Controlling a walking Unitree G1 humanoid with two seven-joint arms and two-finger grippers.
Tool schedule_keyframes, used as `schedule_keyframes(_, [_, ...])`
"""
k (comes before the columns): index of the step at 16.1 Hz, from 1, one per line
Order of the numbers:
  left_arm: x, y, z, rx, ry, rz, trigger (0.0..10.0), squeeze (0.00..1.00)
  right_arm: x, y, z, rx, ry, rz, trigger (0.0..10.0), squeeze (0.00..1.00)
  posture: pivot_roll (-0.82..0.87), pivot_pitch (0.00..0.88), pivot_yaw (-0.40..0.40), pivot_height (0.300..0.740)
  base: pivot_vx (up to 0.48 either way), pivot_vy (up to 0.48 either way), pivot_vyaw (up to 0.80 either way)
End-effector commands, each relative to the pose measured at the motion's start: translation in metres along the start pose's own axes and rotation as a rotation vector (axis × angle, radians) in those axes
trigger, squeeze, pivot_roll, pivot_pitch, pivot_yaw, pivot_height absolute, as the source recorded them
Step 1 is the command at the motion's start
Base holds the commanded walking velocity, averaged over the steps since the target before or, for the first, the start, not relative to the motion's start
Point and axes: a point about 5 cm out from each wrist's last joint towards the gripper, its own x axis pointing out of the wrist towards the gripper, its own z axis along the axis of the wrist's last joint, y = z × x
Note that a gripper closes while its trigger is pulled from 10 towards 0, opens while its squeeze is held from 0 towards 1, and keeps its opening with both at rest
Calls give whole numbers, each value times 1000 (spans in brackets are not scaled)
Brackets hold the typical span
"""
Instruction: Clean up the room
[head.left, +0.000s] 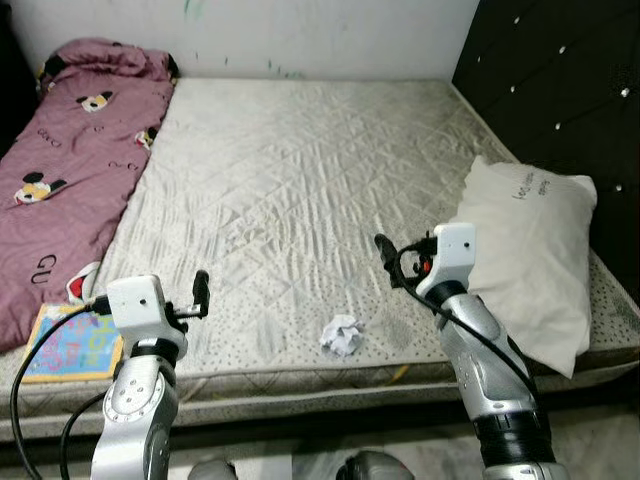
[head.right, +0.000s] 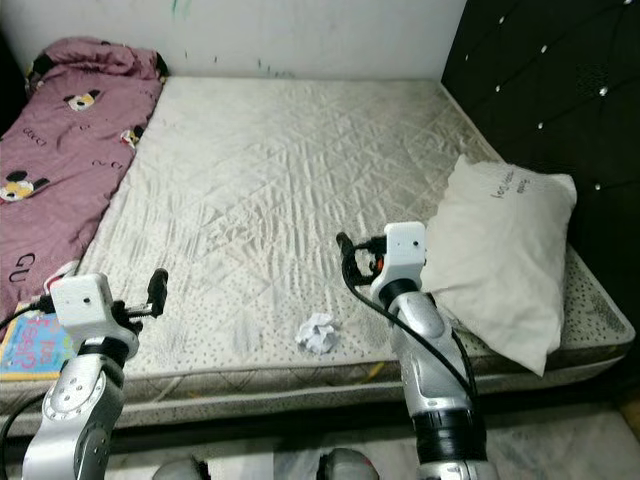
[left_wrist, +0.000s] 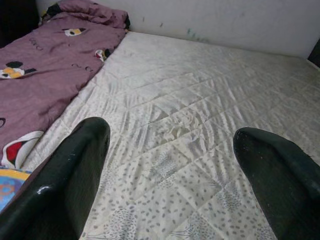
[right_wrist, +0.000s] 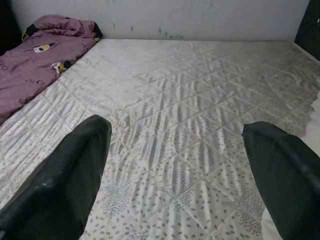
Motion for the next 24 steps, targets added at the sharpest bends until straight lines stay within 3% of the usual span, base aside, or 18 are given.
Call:
schedule_keyframes(1, [0,0,0,8,6,13,10000,0,-1,-2,2,-1,-2,1,10000,0,-59,0,-58,650,0,0,0])
schedule_keyframes(17, [2,7,-1,-22,19,83,10000,0,1,2,3,-22,-2,37,10000,0,-64,0,-62,636,0,0,0])
schedule_keyframes(24, [3,15,-2,-33,35,154,10000,0,2,6,5,-42,-9,66,10000,0,-66,0,-62,586,0,0,0])
